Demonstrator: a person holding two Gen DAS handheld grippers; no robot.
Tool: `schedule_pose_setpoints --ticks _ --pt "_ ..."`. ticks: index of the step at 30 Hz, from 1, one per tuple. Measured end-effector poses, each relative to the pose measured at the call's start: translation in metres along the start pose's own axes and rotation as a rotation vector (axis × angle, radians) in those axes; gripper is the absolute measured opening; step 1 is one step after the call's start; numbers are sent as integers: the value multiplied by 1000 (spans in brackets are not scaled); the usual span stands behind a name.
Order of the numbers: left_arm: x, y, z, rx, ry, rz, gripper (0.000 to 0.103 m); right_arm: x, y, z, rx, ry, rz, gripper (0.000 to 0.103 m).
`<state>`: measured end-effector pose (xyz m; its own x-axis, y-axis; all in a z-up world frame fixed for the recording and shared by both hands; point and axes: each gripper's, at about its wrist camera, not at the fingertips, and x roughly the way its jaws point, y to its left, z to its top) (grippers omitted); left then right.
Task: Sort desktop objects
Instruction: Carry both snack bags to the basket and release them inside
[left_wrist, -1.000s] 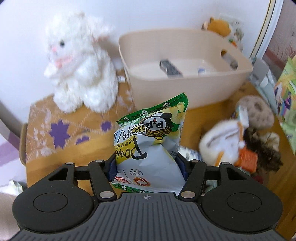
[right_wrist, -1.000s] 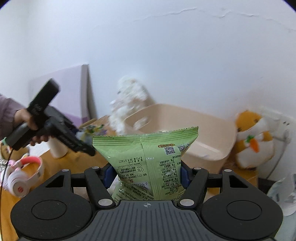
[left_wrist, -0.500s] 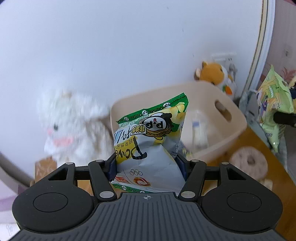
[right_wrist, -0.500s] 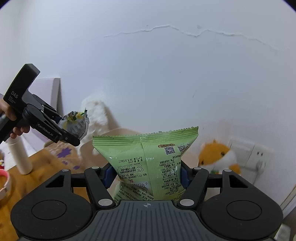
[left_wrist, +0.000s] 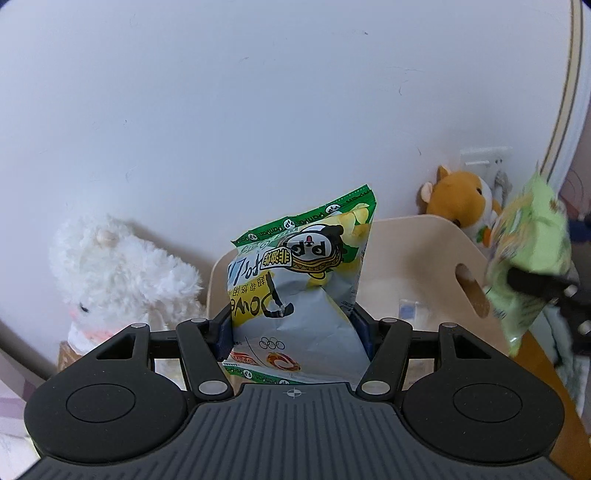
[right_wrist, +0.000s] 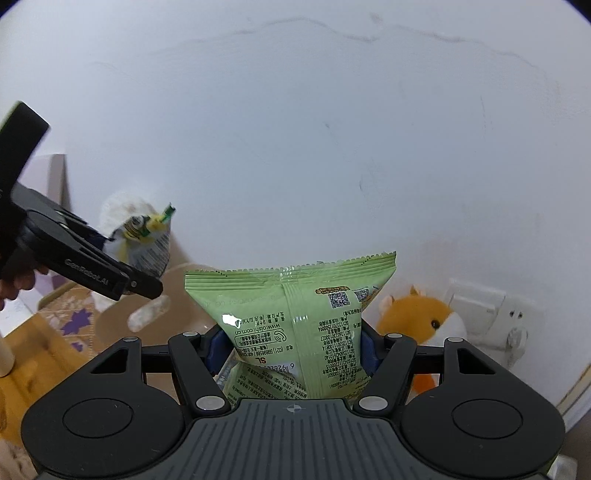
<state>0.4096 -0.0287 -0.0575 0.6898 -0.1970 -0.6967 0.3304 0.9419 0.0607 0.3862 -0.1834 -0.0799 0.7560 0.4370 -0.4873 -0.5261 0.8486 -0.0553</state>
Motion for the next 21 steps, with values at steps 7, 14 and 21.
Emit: schedule_pose_setpoints --ticks 7,14,21 --pt "21 -22 -5 -13 53 -16 62 23 10 -19 -4 73 -24 65" --pt "26 -29 -23 9 93 -37 75 21 8 -28 10 94 -51 88" --pt "22 -18 -23 -63 78 15 82 17 18 -34 -89 94 -44 103"
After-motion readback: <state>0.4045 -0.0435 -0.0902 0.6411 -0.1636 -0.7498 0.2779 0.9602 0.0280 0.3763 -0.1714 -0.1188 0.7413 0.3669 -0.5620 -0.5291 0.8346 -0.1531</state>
